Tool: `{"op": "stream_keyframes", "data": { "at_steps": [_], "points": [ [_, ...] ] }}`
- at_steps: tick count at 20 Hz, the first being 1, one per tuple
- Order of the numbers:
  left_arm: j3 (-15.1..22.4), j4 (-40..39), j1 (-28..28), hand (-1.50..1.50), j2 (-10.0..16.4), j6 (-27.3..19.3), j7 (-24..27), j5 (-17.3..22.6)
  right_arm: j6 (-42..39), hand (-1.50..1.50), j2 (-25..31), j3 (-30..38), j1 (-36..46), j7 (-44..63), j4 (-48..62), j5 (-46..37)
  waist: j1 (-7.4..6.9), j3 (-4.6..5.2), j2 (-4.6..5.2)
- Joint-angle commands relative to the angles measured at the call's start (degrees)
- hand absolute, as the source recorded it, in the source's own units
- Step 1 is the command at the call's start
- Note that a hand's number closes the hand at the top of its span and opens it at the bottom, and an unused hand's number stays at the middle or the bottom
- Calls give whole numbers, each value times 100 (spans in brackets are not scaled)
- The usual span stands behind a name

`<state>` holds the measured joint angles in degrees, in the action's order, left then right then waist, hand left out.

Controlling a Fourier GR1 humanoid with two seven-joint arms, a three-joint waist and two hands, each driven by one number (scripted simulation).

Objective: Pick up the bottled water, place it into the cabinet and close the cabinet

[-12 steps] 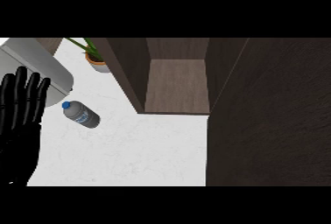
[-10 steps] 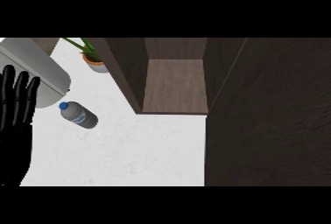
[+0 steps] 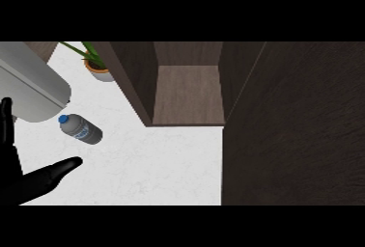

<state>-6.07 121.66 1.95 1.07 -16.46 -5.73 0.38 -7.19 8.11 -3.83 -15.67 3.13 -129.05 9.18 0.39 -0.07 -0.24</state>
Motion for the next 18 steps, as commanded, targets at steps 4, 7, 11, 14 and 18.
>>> {"op": "stream_keyframes", "data": {
  "at_steps": [4, 7, 11, 14, 18],
  "points": [
    [501, 613, 938, -150, -104, -534, 10, 171, -404, -150, 177, -1, -1118, 547, -1345, 667, -14, 8, 5],
    [287, 704, 899, -150, -100, -333, -58, 282, -706, -150, -100, -63, -1704, -283, -1019, 291, -2, 5, 8],
    [996, 1426, 1427, -150, -104, -729, -413, -67, -684, -150, 101, 235, -1716, 322, -1621, 791, -16, 6, 4],
    [989, 1283, 1437, -150, -105, -816, -193, -57, -734, -150, 96, 335, -2187, 424, -2138, 943, 25, 8, -3],
    [1175, 1325, 1753, -150, -106, -849, -106, -166, -938, -150, 78, 405, -2340, 219, -2078, 1046, 16, 8, -4]
  ]
}}
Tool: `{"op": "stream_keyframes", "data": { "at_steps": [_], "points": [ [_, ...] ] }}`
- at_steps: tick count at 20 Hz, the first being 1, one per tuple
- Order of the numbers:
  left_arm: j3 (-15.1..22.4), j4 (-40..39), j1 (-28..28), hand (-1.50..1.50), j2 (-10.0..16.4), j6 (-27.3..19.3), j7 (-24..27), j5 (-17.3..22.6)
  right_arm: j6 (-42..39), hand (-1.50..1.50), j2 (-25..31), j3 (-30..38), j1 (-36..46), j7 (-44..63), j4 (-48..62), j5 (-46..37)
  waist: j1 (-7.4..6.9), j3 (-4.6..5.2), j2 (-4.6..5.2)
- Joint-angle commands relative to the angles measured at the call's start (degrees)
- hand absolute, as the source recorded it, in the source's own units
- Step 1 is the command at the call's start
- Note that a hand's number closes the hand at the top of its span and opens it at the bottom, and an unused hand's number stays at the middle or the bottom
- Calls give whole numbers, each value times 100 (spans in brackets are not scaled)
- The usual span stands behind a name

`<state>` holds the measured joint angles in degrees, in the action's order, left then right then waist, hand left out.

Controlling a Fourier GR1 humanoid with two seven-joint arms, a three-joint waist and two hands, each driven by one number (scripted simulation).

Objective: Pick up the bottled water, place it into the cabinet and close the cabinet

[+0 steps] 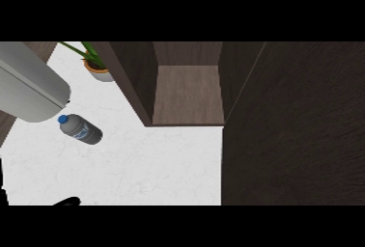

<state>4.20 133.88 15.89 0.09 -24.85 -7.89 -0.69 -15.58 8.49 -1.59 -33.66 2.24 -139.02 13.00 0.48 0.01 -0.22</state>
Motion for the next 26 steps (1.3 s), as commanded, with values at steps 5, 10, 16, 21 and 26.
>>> {"op": "stream_keyframes", "data": {
  "at_steps": [5, 10, 16, 21, 26],
  "points": [
    [175, -524, -119, -150, -8, -203, 270, -145, -157, -150, -139, -81, -599, 154, -937, 429, 12, 1, 11],
    [-379, -545, 402, -150, 43, 148, 571, 560, -452, -150, 48, 252, -1171, -82, -1241, 632, 4, 7, -9],
    [-1008, -1945, -425, -150, 83, 273, 787, 1138, -671, -150, -47, 46, -1504, -415, -1225, 576, 74, 11, 12],
    [-1424, -3063, -607, -150, 71, 616, 1660, 1497, -974, -150, -5, 170, -1766, -881, -921, 504, 86, 11, 15],
    [-1527, -3659, -855, -150, 219, 736, 1690, 1468, -947, -150, -43, 80, -1954, -847, -1193, 543, 65, 8, 21]
  ]
}}
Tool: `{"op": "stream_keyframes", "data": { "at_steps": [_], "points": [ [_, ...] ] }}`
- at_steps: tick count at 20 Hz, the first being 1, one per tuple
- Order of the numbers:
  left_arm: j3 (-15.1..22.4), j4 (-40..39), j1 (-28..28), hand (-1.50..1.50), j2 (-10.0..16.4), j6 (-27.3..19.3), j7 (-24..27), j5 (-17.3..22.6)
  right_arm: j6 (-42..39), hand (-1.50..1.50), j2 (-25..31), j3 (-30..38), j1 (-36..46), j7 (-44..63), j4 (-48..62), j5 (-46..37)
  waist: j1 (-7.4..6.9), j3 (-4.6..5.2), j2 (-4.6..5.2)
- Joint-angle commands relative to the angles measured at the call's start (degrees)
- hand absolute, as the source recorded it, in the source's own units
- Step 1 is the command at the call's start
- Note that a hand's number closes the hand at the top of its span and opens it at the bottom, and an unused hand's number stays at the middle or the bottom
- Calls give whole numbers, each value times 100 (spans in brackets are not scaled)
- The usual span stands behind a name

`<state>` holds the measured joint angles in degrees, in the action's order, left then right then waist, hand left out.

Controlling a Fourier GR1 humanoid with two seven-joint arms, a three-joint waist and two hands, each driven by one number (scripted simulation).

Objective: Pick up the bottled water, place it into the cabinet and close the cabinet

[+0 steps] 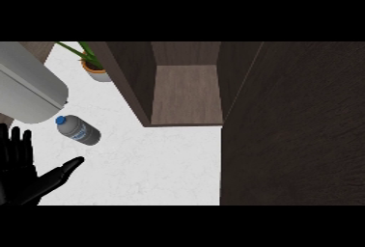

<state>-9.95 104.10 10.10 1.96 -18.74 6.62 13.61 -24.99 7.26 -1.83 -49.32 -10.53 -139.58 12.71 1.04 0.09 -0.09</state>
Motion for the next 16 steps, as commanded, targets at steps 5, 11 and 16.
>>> {"op": "stream_keyframes", "data": {
  "at_steps": [5, 11, 16],
  "points": [
    [-424, -1813, -641, -150, 126, 475, 796, 248, -172, -150, 143, 347, -696, 66, -1160, 579, 30, 2, 11],
    [-750, -3178, -1166, -150, 167, 819, 1529, 445, -360, -150, 145, 462, -1035, -249, -1003, 629, 41, 3, 15],
    [-1042, -4328, -1883, -150, 311, 824, 1912, 508, -452, -150, -53, 126, -966, -622, -747, 88, 37, 3, 21]
  ]
}}
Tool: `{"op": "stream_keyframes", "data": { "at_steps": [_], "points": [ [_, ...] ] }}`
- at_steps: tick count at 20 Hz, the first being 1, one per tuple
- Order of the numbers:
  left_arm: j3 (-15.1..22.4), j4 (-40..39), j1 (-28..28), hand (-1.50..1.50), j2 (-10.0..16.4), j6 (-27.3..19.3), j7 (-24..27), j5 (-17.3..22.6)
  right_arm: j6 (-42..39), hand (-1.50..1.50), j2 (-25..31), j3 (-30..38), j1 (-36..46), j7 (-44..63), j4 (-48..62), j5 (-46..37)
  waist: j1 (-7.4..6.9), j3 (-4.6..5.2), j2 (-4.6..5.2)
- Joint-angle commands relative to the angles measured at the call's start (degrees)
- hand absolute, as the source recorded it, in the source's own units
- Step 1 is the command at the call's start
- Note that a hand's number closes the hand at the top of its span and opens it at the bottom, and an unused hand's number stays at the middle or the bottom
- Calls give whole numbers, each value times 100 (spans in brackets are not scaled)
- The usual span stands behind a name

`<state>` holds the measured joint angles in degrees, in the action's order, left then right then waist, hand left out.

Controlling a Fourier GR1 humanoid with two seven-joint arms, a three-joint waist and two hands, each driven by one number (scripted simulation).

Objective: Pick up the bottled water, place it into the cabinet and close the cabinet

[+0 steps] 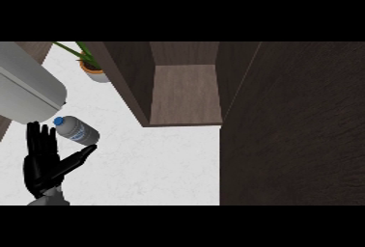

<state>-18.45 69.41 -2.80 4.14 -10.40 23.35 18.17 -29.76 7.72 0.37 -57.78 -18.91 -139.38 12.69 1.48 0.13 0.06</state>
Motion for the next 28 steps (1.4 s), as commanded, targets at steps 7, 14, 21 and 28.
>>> {"op": "stream_keyframes", "data": {
  "at_steps": [7, 14, 21, 28],
  "points": [
    [-475, -1951, -950, -150, 242, 169, 1067, 76, -101, -150, -55, 240, -534, -46, -913, 347, -13, -1, 9],
    [-878, -3479, -1204, -150, 696, 1007, 1952, 265, -352, -150, 143, 717, -664, -376, -645, 622, 16, 7, 27],
    [-936, -3964, -1510, -150, 400, 1660, 2383, 529, -257, -150, 141, 680, -674, -160, -898, 631, -19, 9, 36],
    [-1117, -4679, -2068, 150, 653, 2115, 2759, 651, -600, -150, 79, 778, -938, -675, -691, 510, 108, 13, 35]
  ]
}}
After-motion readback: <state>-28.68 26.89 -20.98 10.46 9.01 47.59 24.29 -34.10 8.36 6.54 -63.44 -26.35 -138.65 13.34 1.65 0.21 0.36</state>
